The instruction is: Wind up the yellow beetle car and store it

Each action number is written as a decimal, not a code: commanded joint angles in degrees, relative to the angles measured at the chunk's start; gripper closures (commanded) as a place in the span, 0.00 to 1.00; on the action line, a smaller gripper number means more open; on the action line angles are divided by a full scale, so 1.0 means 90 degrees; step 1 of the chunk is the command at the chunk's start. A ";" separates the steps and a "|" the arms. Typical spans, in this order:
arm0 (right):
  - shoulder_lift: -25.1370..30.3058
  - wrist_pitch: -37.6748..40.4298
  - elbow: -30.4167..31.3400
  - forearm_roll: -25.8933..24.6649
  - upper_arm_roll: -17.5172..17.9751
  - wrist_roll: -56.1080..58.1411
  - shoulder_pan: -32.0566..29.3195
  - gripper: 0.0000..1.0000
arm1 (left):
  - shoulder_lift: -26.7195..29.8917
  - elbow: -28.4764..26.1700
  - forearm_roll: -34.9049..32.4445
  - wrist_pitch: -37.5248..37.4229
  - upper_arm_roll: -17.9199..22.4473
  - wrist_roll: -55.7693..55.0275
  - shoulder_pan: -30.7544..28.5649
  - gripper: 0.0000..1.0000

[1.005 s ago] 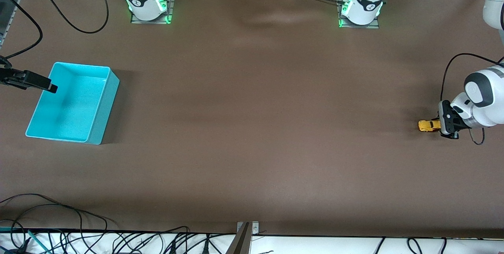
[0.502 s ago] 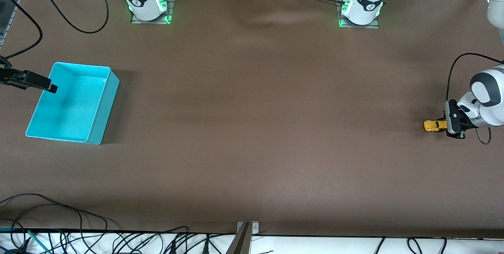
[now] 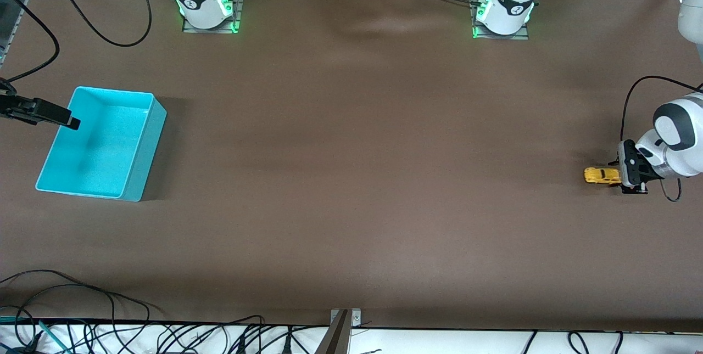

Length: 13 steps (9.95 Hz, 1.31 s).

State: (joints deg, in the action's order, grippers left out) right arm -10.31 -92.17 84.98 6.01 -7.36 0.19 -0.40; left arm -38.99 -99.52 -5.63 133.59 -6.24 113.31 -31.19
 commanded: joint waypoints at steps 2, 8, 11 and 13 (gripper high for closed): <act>0.0023 -0.0003 0.0030 0.0046 0.0017 0.0047 -0.0043 0.00 | 0.0522 0.0208 -0.0146 -0.0749 -0.0166 0.0018 0.0028 0.00; -0.0007 -0.0003 0.0040 0.0036 0.0017 0.0115 -0.0033 0.00 | 0.0856 0.1640 -0.0253 -0.3080 -0.0713 -0.1230 0.0270 0.00; -0.0211 -0.0003 0.0040 0.0036 0.0027 0.0280 -0.0004 0.00 | 0.0962 0.2336 -0.0196 -0.4109 -0.0723 -0.2207 0.0584 0.00; -0.0416 -0.0120 0.0040 0.0026 0.0027 0.0961 -0.0004 0.00 | 0.1255 0.2337 -0.0156 -0.4294 -0.0829 -0.2782 0.0652 0.00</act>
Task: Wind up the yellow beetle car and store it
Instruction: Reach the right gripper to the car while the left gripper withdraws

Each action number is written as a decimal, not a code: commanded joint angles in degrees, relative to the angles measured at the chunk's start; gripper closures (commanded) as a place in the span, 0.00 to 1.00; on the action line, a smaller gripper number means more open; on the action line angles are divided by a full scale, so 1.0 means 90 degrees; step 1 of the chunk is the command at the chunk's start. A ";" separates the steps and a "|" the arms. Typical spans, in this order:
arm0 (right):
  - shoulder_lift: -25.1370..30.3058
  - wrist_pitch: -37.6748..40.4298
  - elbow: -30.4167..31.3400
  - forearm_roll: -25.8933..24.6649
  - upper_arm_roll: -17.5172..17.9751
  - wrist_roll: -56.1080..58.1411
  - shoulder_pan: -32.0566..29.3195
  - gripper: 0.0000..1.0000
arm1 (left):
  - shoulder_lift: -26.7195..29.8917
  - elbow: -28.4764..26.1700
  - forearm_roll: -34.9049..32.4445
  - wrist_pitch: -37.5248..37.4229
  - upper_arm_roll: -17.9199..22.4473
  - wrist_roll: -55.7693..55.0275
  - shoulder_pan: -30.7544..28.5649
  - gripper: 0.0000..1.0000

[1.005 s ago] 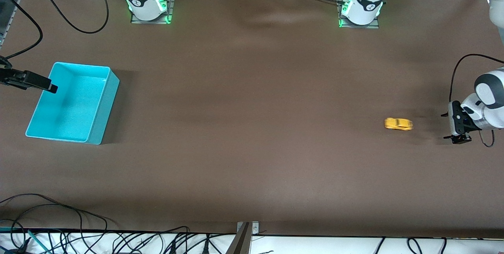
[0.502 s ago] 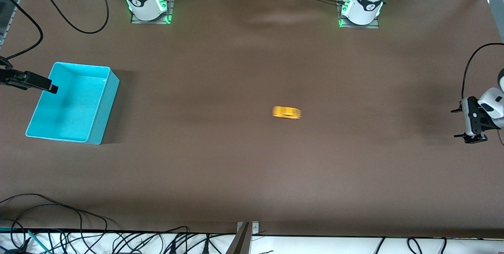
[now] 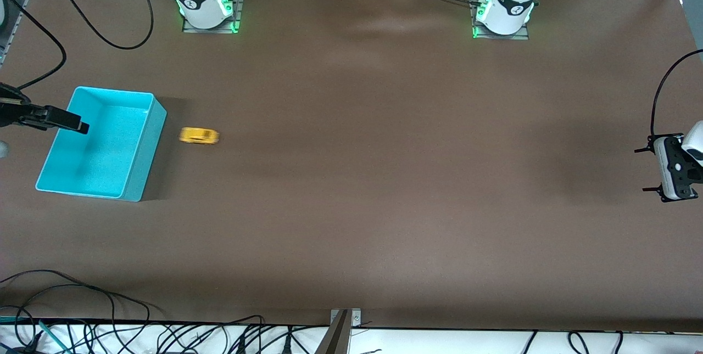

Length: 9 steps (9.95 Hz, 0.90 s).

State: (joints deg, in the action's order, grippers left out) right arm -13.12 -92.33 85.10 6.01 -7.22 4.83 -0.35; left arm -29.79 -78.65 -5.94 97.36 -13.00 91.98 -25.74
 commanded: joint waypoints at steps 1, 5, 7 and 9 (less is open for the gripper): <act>-0.0279 -0.0257 0.0027 -0.0042 0.0020 0.0787 0.0019 0.00 | 0.0340 0.0018 -0.0121 -0.0435 -0.0128 -0.0773 0.0057 0.00; -0.0884 -0.0997 0.0474 -0.0423 0.0089 0.2661 0.0214 0.00 | 0.0837 0.0018 -0.0112 -0.0837 -0.0878 -0.2809 0.0077 0.00; -0.0798 -0.2070 0.1516 -0.0443 0.0429 0.3580 0.0282 0.00 | 0.1179 0.0027 -0.0092 -0.1265 -0.1366 -0.4527 0.0077 0.00; -0.0798 -0.3201 0.2444 -0.0462 0.0761 0.4585 0.0312 0.00 | 0.1530 -0.0098 0.0247 -0.1520 -0.1632 -0.6267 0.0067 0.00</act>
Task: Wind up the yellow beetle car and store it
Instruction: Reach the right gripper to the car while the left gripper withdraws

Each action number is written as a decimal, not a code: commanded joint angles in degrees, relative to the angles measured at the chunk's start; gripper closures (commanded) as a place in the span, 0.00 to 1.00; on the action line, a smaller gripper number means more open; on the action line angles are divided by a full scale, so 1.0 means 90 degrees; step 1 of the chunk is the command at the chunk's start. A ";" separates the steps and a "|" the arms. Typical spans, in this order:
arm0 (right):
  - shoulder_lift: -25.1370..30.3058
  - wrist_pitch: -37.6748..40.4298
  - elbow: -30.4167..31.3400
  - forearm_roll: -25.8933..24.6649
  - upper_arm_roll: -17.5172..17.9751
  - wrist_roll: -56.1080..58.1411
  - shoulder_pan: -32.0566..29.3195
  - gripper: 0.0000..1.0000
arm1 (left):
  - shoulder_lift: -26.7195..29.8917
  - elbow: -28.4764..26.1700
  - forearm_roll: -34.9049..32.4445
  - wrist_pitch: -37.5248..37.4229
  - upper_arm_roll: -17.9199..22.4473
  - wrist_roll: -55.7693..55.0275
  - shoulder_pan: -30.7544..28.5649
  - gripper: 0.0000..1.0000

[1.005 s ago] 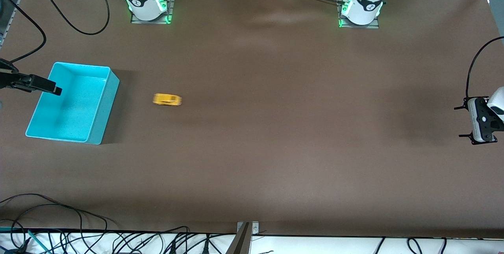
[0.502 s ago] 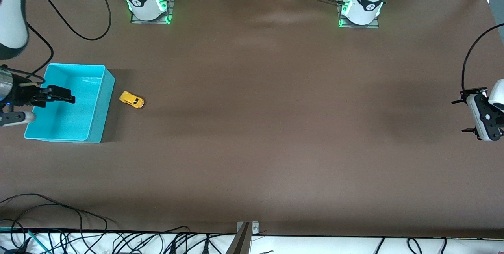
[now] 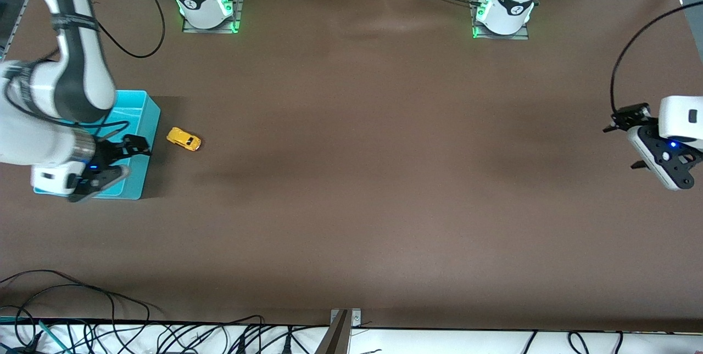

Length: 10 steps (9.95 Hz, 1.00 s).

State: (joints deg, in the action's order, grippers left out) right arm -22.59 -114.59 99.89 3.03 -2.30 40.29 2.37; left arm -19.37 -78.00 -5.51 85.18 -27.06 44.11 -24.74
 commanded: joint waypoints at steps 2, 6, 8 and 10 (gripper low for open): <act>0.0322 -0.1610 0.1661 -0.0132 0.0265 0.1331 0.0010 0.00 | 0.0939 -0.0483 0.0465 -0.0168 0.0569 -0.2123 0.0800 0.00; 0.0527 -0.1652 0.2629 -0.0142 0.0207 0.2162 0.0001 0.00 | 0.2169 -0.1486 0.1716 0.0522 0.2515 -0.4086 0.2424 0.00; 0.0518 -0.2118 0.2884 -0.0142 0.0090 0.2816 -0.0009 0.00 | 0.2396 -0.1878 0.1191 0.0827 0.2548 -0.4295 0.2679 0.00; 0.0508 -0.2395 0.3149 -0.0142 -0.0027 0.3004 -0.0009 0.00 | 0.2631 -0.2164 0.1101 0.0790 0.2480 -0.5092 0.2661 0.00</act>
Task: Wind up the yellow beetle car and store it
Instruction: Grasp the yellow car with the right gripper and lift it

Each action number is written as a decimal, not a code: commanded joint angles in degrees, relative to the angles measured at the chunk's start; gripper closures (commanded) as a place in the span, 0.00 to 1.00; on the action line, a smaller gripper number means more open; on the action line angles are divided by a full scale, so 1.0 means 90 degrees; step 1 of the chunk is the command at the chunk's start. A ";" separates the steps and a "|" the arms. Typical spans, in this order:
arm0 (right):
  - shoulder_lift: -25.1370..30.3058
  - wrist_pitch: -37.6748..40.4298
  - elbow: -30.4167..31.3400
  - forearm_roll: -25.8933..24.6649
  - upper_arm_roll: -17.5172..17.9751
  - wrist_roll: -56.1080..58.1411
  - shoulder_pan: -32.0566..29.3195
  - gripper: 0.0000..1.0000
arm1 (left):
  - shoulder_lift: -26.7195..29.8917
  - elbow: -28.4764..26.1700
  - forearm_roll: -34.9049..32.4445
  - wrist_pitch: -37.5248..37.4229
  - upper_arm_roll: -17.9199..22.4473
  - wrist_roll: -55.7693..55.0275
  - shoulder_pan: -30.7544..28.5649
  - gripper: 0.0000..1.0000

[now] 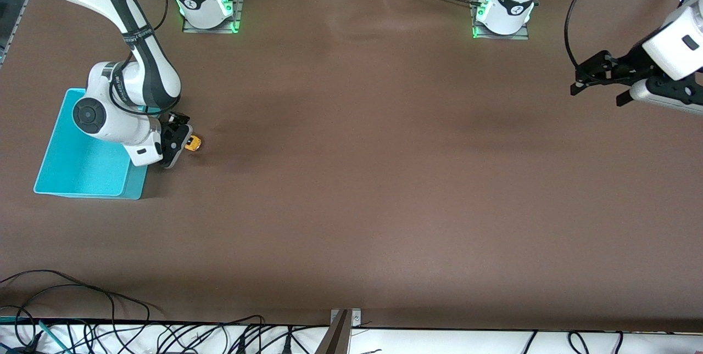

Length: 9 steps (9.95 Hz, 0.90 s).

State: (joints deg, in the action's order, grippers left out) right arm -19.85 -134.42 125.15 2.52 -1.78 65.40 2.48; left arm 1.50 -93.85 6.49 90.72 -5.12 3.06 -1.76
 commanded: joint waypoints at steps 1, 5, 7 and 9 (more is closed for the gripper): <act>0.0145 -0.0230 0.0381 -0.0084 -0.0124 0.0214 -0.0032 0.00 | 0.0283 -0.0354 -0.0290 0.0154 -0.0123 -0.0699 0.0069 0.00; 0.0028 -0.0443 0.0488 -0.0084 -0.0134 0.0214 -0.0012 0.00 | 0.0156 -0.0050 -0.0965 -0.0236 -0.0193 -0.0691 0.0147 0.00; 0.0008 -0.0533 0.0528 -0.0181 -0.0125 0.0224 0.0007 0.26 | 0.0146 -0.0050 -0.0665 -0.0256 -0.0154 -0.0681 0.0069 0.00; 0.0008 -0.0572 0.0528 -0.0348 -0.0115 0.0224 0.0075 0.95 | 0.0146 -0.0050 -0.0632 -0.0256 -0.0144 -0.0681 0.0030 0.00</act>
State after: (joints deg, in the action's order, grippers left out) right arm -20.35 -138.37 128.91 0.60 -2.90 66.75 2.63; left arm 2.49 -94.97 -0.05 89.60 -6.57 -2.36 -1.23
